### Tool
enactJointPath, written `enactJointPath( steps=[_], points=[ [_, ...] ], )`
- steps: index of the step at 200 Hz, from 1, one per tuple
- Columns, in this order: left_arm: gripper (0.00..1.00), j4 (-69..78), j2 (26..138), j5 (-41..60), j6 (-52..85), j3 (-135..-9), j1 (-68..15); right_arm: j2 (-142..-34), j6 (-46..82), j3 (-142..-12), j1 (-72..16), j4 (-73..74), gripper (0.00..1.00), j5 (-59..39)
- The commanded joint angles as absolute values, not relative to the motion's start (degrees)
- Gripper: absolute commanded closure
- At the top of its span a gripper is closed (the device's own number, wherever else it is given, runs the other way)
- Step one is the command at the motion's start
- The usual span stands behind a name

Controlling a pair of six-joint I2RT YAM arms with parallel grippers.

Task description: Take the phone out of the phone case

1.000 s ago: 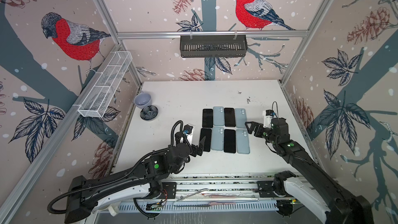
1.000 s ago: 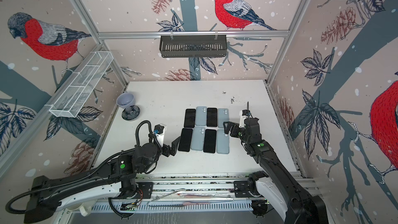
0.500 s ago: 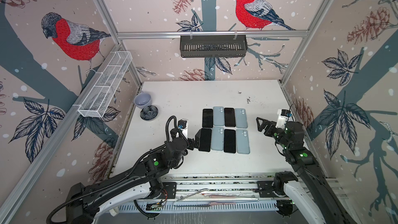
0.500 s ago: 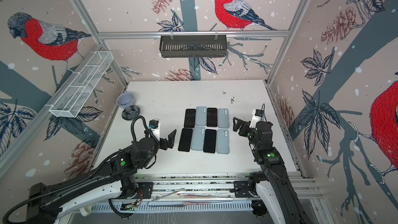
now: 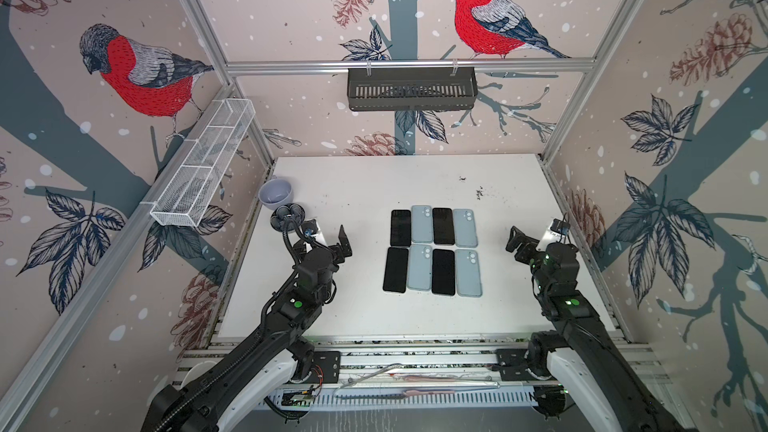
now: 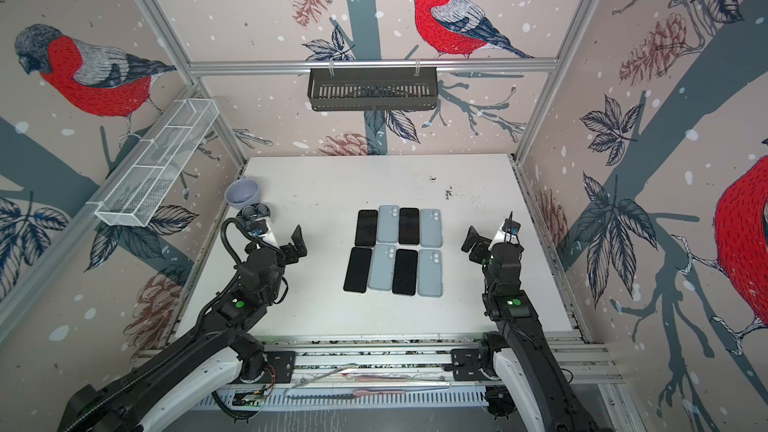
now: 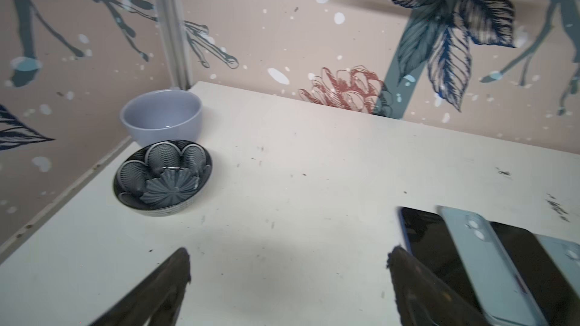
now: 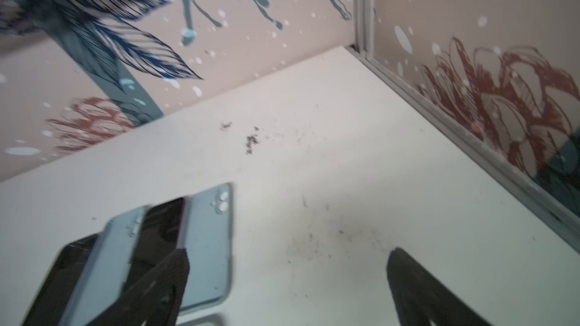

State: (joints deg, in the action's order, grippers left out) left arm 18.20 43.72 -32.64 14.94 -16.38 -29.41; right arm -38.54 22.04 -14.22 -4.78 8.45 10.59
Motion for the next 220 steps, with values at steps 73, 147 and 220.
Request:
enactJointPath(
  steps=[73, 147, 220],
  points=[
    [0.03, 58.9, 57.4, -28.4, 0.7, -4.2, -17.2, -56.2, 9.1, -4.1, -9.8, 54.1, 0.00, 21.6],
    [0.04, 74.0, 76.2, -22.8, -2.7, -6.9, -11.2, -69.7, 1.5, -2.4, -11.1, 74.7, 0.00, 25.3],
    [0.04, 77.7, 88.3, -8.5, -1.2, -10.8, -3.3, -85.6, 7.7, -5.8, -2.4, 83.7, 0.00, 21.9]
  ],
)
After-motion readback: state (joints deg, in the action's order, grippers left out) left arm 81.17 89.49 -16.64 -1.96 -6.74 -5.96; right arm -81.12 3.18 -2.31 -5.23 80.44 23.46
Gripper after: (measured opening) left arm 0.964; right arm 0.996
